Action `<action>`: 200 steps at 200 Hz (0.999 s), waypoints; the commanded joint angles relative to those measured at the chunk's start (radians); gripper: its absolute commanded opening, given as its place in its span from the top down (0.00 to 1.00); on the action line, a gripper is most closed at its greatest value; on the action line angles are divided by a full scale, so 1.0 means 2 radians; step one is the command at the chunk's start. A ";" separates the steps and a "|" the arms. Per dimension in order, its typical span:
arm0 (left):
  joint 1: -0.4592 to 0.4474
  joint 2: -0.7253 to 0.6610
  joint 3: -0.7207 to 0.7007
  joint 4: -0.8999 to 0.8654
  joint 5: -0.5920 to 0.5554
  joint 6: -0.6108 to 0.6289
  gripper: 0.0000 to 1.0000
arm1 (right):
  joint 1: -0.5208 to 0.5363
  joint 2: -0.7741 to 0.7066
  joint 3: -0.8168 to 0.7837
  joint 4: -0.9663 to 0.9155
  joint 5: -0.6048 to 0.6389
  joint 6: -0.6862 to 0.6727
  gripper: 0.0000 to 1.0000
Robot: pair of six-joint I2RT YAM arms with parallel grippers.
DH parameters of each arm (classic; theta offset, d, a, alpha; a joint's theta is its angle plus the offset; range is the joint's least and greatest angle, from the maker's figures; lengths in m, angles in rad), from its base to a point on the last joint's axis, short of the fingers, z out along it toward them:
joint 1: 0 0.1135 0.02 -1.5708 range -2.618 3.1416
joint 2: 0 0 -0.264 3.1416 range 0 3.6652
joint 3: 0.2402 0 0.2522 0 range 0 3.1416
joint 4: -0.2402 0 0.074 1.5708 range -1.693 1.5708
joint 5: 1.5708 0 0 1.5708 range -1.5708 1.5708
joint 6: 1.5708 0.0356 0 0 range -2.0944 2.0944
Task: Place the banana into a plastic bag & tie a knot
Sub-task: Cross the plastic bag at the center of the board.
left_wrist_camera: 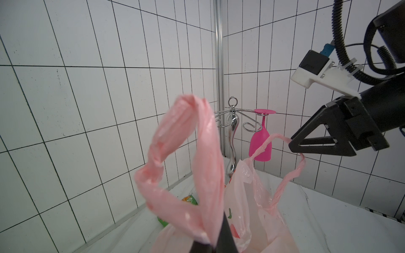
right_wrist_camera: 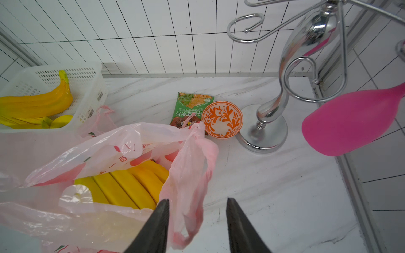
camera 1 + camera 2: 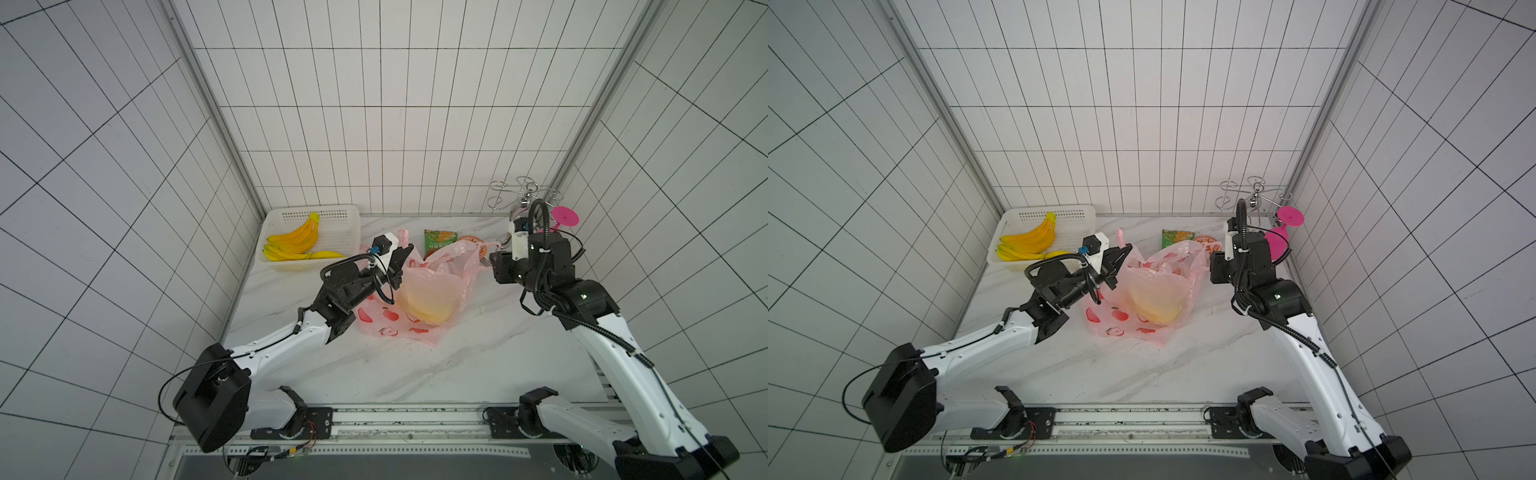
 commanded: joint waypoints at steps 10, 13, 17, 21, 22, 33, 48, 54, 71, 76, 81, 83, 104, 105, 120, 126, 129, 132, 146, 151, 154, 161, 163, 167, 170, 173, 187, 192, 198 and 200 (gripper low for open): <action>-0.001 -0.011 0.000 0.007 -0.003 0.002 1.00 | -0.005 0.002 0.000 -0.002 -0.016 0.003 0.82; -0.001 -0.011 0.000 0.007 -0.003 0.002 1.00 | -0.005 0.001 0.001 -0.002 -0.016 0.003 0.84; -0.001 -0.011 0.001 0.006 -0.002 0.001 1.00 | -0.006 0.000 0.001 -0.002 -0.016 0.002 0.87; -0.001 -0.011 0.002 0.005 -0.001 0.001 1.00 | -0.006 0.000 0.002 -0.003 -0.016 0.001 0.90; -0.001 -0.011 0.002 0.004 -0.001 0.001 1.00 | -0.006 -0.001 0.002 -0.003 -0.017 0.001 0.91; -0.002 -0.012 0.009 -0.004 0.000 0.001 1.00 | -0.005 -0.002 0.011 -0.005 -0.024 -0.006 0.97; -0.004 -0.014 0.027 -0.029 -0.002 -0.003 1.00 | -0.004 -0.006 0.028 -0.011 -0.038 -0.018 1.00; -0.004 -0.015 0.037 -0.044 -0.007 -0.011 1.00 | -0.003 -0.007 0.039 -0.013 -0.056 -0.030 1.00; -0.004 -0.014 0.077 -0.100 -0.021 -0.027 1.00 | 0.004 -0.014 0.072 -0.016 -0.108 -0.055 1.00; -0.004 -0.014 0.087 -0.115 -0.021 -0.028 1.00 | 0.009 -0.015 0.083 -0.018 -0.125 -0.065 1.00; -0.004 -0.014 0.097 -0.128 -0.022 -0.030 1.00 | 0.016 -0.016 0.098 -0.020 -0.137 -0.072 1.00; -0.004 -0.014 0.101 -0.133 -0.022 -0.032 1.00 | 0.018 -0.016 0.103 -0.021 -0.139 -0.075 1.00; -0.004 -0.024 0.130 -0.172 -0.048 -0.048 1.00 | 0.049 -0.008 0.167 -0.037 -0.136 -0.093 1.00; -0.004 -0.025 0.131 -0.174 -0.050 -0.049 1.00 | 0.050 -0.008 0.169 -0.038 -0.137 -0.094 1.00; -0.005 -0.028 0.155 -0.212 -0.066 -0.055 1.00 | 0.061 -0.003 0.201 -0.039 -0.153 -0.105 1.00; -0.004 -0.028 0.167 -0.233 -0.064 -0.054 1.00 | 0.063 -0.001 0.209 -0.039 -0.165 -0.110 1.00; -0.004 -0.027 0.173 -0.243 -0.064 -0.054 1.00 | 0.065 0.001 0.213 -0.039 -0.172 -0.112 1.00; -0.004 -0.026 0.178 -0.251 -0.062 -0.055 1.00 | 0.067 0.002 0.216 -0.039 -0.178 -0.114 1.00; -0.004 -0.020 0.201 -0.286 -0.046 -0.057 1.00 | 0.075 0.012 0.217 -0.036 -0.200 -0.122 1.00; -0.004 -0.018 0.207 -0.296 -0.036 -0.056 1.00 | 0.079 0.016 0.215 -0.037 -0.207 -0.126 1.00; -0.003 -0.015 0.210 -0.302 -0.030 -0.056 1.00 | 0.081 0.018 0.214 -0.038 -0.211 -0.127 1.00; -0.003 -0.010 0.215 -0.311 -0.013 -0.055 1.00 | 0.088 0.023 0.209 -0.036 -0.217 -0.131 1.00; -0.003 -0.009 0.216 -0.313 -0.009 -0.055 1.00 | 0.090 0.024 0.205 -0.036 -0.218 -0.132 1.00; -0.004 -0.006 0.219 -0.317 0.003 -0.054 1.00 | 0.094 0.026 0.200 -0.033 -0.218 -0.133 1.00; -0.004 -0.004 0.220 -0.319 0.010 -0.054 1.00 | 0.097 0.026 0.195 -0.030 -0.217 -0.133 1.00; -0.004 -0.002 0.220 -0.322 0.017 -0.053 1.00 | 0.098 0.027 0.191 -0.028 -0.216 -0.133 1.00; -0.005 0.007 0.224 -0.334 0.054 -0.053 1.00 | 0.103 0.032 0.172 -0.019 -0.213 -0.138 1.00; -0.004 0.010 0.224 -0.338 0.072 -0.052 1.00 | 0.103 0.033 0.168 -0.019 -0.209 -0.139 1.00; -0.005 0.014 0.224 -0.341 0.093 -0.048 1.00 | 0.104 0.036 0.164 -0.020 -0.207 -0.141 1.00; -0.004 0.015 0.223 -0.343 0.096 -0.048 1.00 | 0.105 0.037 0.162 -0.020 -0.208 -0.142 1.00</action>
